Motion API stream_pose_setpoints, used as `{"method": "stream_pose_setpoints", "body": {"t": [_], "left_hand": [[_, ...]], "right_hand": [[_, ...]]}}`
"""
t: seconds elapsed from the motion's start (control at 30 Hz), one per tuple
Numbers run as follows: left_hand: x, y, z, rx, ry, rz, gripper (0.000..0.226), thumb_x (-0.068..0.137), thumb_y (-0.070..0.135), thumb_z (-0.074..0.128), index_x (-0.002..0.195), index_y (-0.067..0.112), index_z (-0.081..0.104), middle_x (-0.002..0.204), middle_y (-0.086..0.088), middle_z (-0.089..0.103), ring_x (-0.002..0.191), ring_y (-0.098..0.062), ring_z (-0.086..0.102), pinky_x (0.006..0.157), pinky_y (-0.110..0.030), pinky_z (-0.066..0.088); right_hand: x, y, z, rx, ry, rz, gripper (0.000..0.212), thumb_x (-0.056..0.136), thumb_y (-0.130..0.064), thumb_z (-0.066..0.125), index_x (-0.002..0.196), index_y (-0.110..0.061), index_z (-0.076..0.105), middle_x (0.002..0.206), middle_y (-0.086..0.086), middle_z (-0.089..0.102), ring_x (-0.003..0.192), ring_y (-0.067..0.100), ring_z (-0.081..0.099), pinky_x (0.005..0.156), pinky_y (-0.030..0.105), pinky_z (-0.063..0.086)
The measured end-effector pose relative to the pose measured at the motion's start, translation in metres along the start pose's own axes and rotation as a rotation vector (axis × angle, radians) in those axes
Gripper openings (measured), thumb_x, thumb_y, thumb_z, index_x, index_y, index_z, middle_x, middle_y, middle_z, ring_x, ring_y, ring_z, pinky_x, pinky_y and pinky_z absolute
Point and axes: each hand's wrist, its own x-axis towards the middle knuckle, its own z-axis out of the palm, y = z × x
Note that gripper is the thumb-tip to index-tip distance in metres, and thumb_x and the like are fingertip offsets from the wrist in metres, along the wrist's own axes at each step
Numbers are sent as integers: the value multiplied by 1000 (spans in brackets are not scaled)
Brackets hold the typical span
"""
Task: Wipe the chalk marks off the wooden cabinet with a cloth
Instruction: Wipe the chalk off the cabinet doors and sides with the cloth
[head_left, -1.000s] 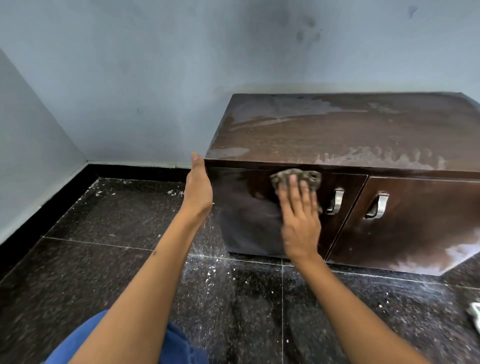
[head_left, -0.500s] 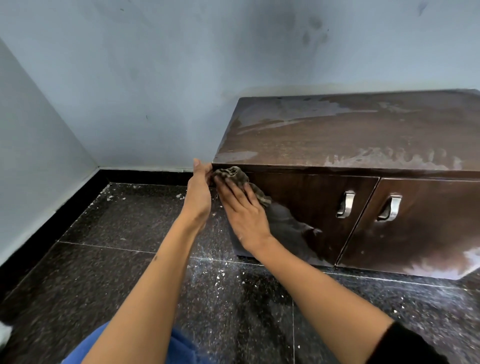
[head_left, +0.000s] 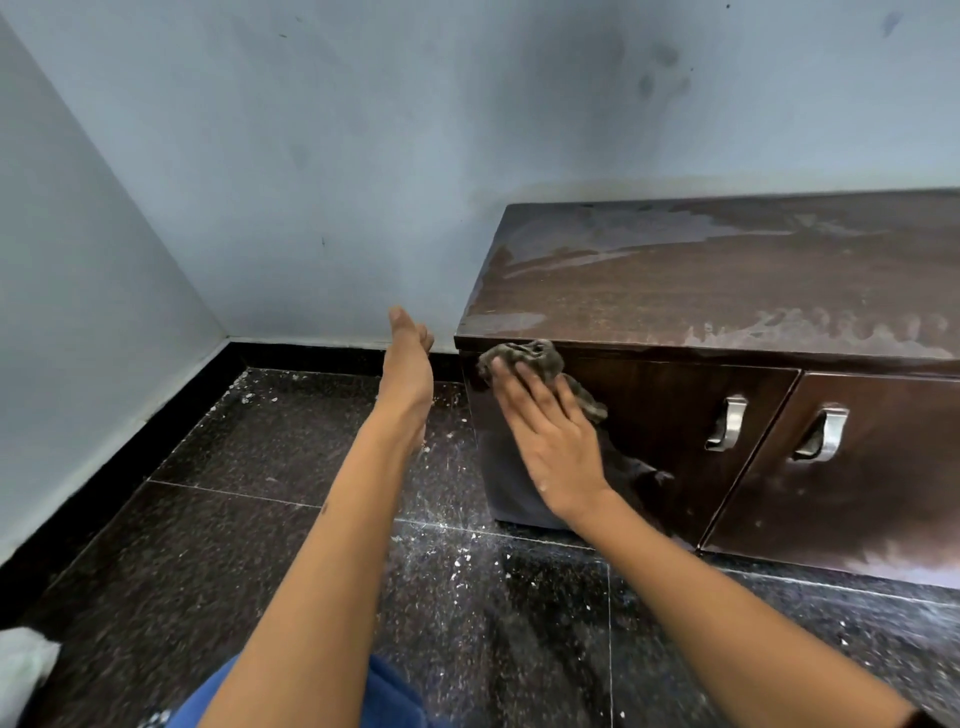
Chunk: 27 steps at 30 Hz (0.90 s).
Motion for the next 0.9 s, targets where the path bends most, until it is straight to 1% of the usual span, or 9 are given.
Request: {"method": "stream_pose_setpoints", "body": {"t": [0.1, 0.2, 0.3, 0.4, 0.53, 0.6, 0.7, 0.77, 0.9], "left_hand": [[-2, 1, 2, 23, -32, -3, 65, 101, 44, 8, 142, -1, 31, 148, -13, 37, 138, -19, 32, 114, -29, 17], [-6, -1, 5, 86, -84, -23, 65, 101, 46, 8, 141, 3, 35, 146, -9, 39, 137, -19, 33, 109, -28, 20], [-2, -3, 3, 144, -149, -35, 68, 99, 50, 7, 143, 6, 35, 149, -8, 36, 138, -19, 30, 111, -30, 18], [1, -11, 5, 216, -194, -31, 68, 98, 52, 7, 147, 9, 27, 152, -5, 31, 140, -17, 27, 114, -32, 14], [-4, -15, 9, 295, -218, 13, 64, 98, 54, 9, 150, 17, 17, 145, -2, 40, 136, -17, 32, 116, -35, 14], [-11, -14, 8, 477, -206, 121, 61, 99, 51, 9, 150, 20, 13, 157, 3, 16, 145, -17, 7, 118, -42, -3], [-21, -19, 3, 982, -138, 487, 59, 100, 45, 10, 151, 16, 1, 158, 3, -4, 145, -10, -8, 113, -42, -19], [-22, -25, 1, 1230, -142, 672, 64, 96, 46, 6, 150, 14, -7, 157, 0, -14, 144, -11, -14, 111, -43, -20], [-20, -37, 2, 1436, -141, 741, 64, 98, 44, 10, 148, 10, -13, 156, -6, -19, 143, -17, -18, 115, -48, -12]], "right_hand": [[19, -18, 7, -25, -50, -150, 50, 90, -10, 33, 139, -13, 45, 149, -3, 38, 137, 13, 33, 116, 36, 10], [22, -22, 17, -70, -128, -292, 47, 83, -15, 44, 128, -15, 58, 142, -5, 48, 133, 12, 41, 117, 37, 5], [-3, -12, 24, -150, -251, -450, 56, 83, -18, 44, 138, -10, 41, 151, -3, 34, 139, 14, 31, 116, 39, -1], [-42, 11, 30, -171, -343, -528, 52, 84, -12, 31, 132, -10, 53, 149, -2, 36, 137, 14, 36, 118, 38, -3], [-63, 31, 25, -218, -188, -339, 53, 90, -9, 32, 143, -8, 33, 152, -5, 24, 137, 16, 26, 119, 40, -6], [-42, 28, 16, -143, -52, -189, 46, 98, -8, 25, 143, -9, 33, 152, -2, 28, 136, 16, 31, 119, 38, 8], [-8, 16, 7, -42, 25, -136, 43, 96, -14, 32, 138, -11, 43, 145, 0, 44, 135, 16, 34, 115, 37, 17], [-4, 8, 16, -40, 4, -205, 42, 91, -15, 43, 131, -10, 52, 136, 1, 54, 131, 18, 35, 117, 37, 13], [-37, 11, 36, -157, -215, -501, 58, 77, -22, 68, 131, -9, 52, 138, -1, 52, 133, 17, 40, 117, 38, 12]]}}
